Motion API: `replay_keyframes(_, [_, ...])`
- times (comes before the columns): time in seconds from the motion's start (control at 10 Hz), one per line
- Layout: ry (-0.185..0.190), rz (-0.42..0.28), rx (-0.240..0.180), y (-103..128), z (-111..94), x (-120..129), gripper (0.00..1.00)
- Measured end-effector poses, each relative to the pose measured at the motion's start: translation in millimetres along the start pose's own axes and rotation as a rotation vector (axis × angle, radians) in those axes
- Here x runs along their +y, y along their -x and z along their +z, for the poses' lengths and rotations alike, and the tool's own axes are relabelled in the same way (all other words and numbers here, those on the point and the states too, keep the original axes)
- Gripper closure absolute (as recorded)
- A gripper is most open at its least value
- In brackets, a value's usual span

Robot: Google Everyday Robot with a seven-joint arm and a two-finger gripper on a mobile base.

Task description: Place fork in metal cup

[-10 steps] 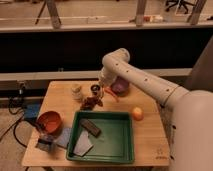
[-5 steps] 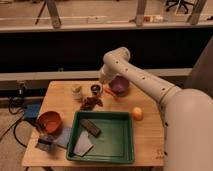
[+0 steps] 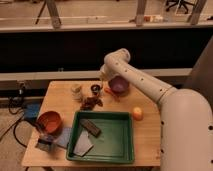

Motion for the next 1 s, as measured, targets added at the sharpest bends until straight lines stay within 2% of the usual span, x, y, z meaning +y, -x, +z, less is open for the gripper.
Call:
replay_keyframes(0.5, [-0.029,0.061,0.023,-17,16,-4,1.00])
replay_keyframes(0.9, [-0.057,0.056,0.043,-22,28,-11,1.00])
replay_keyframes(1.0, [-0.074,0.039,0.047,-24,33,-11,1.00])
